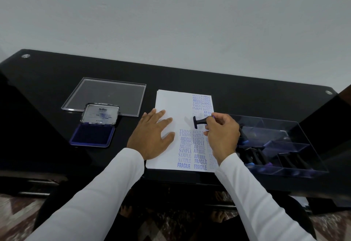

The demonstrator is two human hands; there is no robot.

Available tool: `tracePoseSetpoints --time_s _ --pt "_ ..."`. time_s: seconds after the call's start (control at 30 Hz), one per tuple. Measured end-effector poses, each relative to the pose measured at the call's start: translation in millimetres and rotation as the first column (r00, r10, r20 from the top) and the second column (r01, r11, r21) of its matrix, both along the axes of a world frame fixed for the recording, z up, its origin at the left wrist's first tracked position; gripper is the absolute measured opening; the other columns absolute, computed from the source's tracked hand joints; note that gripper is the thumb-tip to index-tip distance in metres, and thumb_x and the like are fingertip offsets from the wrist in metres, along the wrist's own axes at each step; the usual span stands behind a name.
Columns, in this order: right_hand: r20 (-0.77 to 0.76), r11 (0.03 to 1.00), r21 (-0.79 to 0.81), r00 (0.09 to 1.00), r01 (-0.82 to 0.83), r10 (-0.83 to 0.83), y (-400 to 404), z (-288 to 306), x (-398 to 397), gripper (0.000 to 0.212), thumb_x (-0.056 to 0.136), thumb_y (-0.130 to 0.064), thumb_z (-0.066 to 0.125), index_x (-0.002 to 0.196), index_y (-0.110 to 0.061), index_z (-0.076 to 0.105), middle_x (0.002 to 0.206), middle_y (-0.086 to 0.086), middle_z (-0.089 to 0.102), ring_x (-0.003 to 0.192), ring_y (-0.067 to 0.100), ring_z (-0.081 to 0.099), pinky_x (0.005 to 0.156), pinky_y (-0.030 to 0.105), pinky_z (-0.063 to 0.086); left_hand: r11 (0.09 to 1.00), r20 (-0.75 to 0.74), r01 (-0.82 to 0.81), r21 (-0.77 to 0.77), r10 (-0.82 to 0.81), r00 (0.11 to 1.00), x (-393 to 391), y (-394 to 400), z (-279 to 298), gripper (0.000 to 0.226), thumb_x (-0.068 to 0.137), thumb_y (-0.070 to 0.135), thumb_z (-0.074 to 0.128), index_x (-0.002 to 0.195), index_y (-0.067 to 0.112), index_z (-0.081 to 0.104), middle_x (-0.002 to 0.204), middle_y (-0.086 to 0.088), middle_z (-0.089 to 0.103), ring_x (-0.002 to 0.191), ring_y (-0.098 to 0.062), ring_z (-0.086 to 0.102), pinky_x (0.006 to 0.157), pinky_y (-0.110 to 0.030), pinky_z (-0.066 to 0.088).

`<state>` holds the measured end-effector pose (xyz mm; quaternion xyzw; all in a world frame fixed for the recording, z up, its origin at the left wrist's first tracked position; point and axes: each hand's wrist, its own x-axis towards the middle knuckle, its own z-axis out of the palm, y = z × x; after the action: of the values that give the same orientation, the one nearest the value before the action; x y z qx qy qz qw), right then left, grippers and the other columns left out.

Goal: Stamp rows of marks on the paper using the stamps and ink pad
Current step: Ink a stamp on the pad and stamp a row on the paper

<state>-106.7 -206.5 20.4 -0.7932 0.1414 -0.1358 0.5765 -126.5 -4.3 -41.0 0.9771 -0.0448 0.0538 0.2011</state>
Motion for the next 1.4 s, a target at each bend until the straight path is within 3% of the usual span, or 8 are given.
tracePoseSetpoints --time_s 0.17,0.53,0.83,0.97,1.2,1.4 --pt "-0.003 1.000 0.011 1.000 -0.014 0.015 -1 -1 0 0.023 0.090 -0.018 0.066 0.075 -0.035 0.061 0.082 -0.007 0.069 0.078 0.019 0.069 0.066 0.036 0.063 1.000 0.016 -0.005 -0.012 0.006 1.000 1 0 0 0.059 0.098 0.064 0.041 0.150 0.036 0.041 0.166 0.008 0.022 0.155 -0.019 0.009 0.118 -0.034 -0.007" --pt "-0.002 1.000 -0.017 1.000 -0.025 0.025 1 -4 3 0.023 0.091 -0.022 0.066 0.076 -0.037 0.058 0.084 -0.012 0.068 0.079 0.016 0.069 0.072 0.039 0.062 0.998 -0.004 -0.001 -0.056 0.001 1.000 1 1 3 0.061 0.097 0.063 0.044 0.151 0.035 0.040 0.166 0.007 0.021 0.155 -0.018 0.009 0.120 -0.036 -0.005" --pt "0.004 0.996 0.033 0.997 -0.083 0.083 18 -6 3 0.019 0.087 -0.019 0.069 0.081 -0.036 0.063 0.084 -0.013 0.070 0.079 0.015 0.070 0.072 0.042 0.062 0.973 0.040 -0.038 -0.226 0.049 0.998 -12 10 17 0.058 0.097 0.053 0.055 0.149 0.029 0.045 0.164 0.007 0.025 0.155 -0.017 0.010 0.121 -0.043 0.017" --pt "0.011 0.988 0.006 0.988 -0.154 0.154 34 -6 0 0.016 0.088 -0.021 0.069 0.087 -0.036 0.065 0.087 -0.013 0.070 0.081 0.012 0.070 0.075 0.040 0.062 0.979 0.065 -0.054 -0.194 0.068 0.996 -23 33 20 0.058 0.096 0.052 0.056 0.148 0.028 0.046 0.164 0.006 0.026 0.155 -0.019 0.010 0.122 -0.044 0.015" --pt "-0.007 0.961 -0.008 0.961 -0.276 0.276 73 -6 -7 0.015 0.091 -0.022 0.069 0.105 -0.024 0.070 0.097 -0.006 0.071 0.085 0.016 0.069 0.072 0.038 0.063 0.989 0.107 -0.136 -0.059 0.142 0.984 -53 76 28 0.057 0.094 0.051 0.059 0.145 0.027 0.050 0.159 0.001 0.034 0.151 -0.022 0.020 0.121 -0.051 0.028" --pt "-0.021 0.893 -0.026 0.893 -0.450 0.450 119 -6 -17 0.017 0.091 -0.021 0.069 0.108 -0.024 0.070 0.097 -0.006 0.071 0.085 0.015 0.069 0.067 0.030 0.062 0.973 0.122 -0.230 -0.012 0.230 0.966 -81 120 24 0.063 0.089 0.062 0.042 0.137 0.025 0.055 0.150 -0.002 0.045 0.145 -0.025 0.032 0.122 -0.049 0.024"
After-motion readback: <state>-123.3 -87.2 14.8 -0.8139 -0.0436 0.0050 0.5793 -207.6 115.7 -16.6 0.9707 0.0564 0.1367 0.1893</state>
